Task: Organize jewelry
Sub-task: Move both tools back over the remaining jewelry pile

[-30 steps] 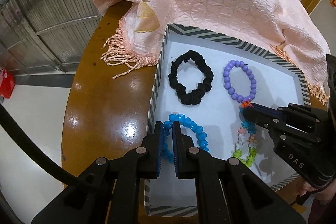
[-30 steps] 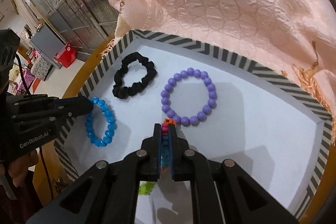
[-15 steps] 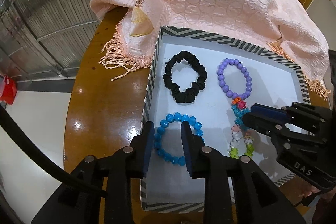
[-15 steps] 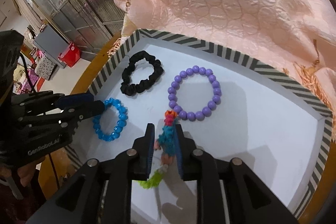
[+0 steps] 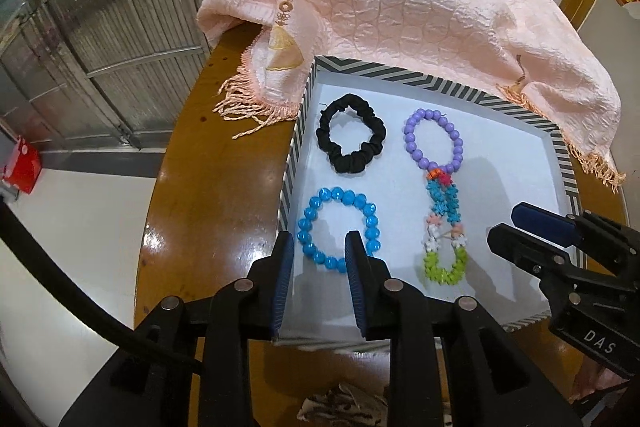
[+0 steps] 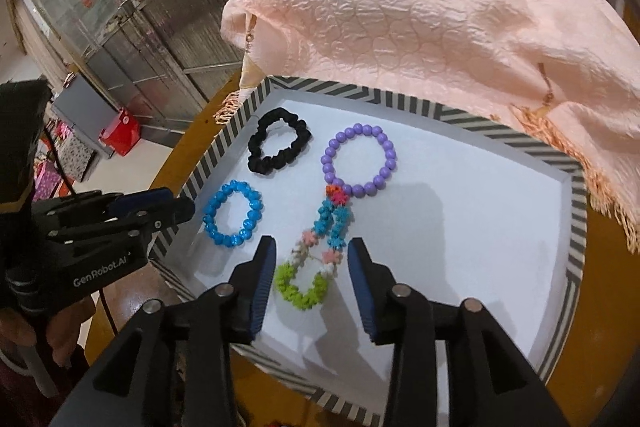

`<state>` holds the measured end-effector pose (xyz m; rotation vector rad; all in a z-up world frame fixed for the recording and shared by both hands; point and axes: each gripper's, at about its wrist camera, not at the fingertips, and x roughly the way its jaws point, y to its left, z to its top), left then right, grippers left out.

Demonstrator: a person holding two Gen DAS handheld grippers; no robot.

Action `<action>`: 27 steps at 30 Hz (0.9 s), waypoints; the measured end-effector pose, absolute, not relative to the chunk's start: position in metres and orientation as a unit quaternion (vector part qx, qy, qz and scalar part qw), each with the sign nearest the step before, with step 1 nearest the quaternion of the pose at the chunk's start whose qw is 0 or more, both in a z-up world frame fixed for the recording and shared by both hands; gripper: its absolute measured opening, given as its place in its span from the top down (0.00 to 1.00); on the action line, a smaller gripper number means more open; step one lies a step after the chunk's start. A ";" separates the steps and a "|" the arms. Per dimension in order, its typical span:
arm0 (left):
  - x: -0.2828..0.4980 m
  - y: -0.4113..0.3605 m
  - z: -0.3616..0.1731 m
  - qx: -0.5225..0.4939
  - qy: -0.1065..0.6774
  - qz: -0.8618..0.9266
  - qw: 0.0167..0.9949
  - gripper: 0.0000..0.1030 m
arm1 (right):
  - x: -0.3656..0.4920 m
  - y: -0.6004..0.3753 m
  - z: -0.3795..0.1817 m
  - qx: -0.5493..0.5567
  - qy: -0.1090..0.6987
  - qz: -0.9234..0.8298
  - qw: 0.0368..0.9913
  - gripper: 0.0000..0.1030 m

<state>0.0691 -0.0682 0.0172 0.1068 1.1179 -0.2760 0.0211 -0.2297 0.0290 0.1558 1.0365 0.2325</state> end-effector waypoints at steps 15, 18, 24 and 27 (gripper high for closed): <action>0.031 -0.066 0.032 0.061 0.504 -0.126 0.852 0.84 | -0.013 -0.229 0.038 0.070 0.486 0.089 0.867 0.55; 0.025 -0.066 0.034 0.061 0.502 -0.127 0.853 0.84 | -0.020 -0.228 0.039 0.068 0.486 0.089 0.867 0.54; 0.015 -0.066 0.036 0.060 0.500 -0.127 0.855 0.84 | -0.032 -0.228 0.041 0.069 0.485 0.085 0.867 0.52; 0.010 -0.067 0.037 0.061 0.498 -0.129 0.855 0.84 | -0.037 -0.227 0.042 0.067 0.485 0.085 0.868 0.50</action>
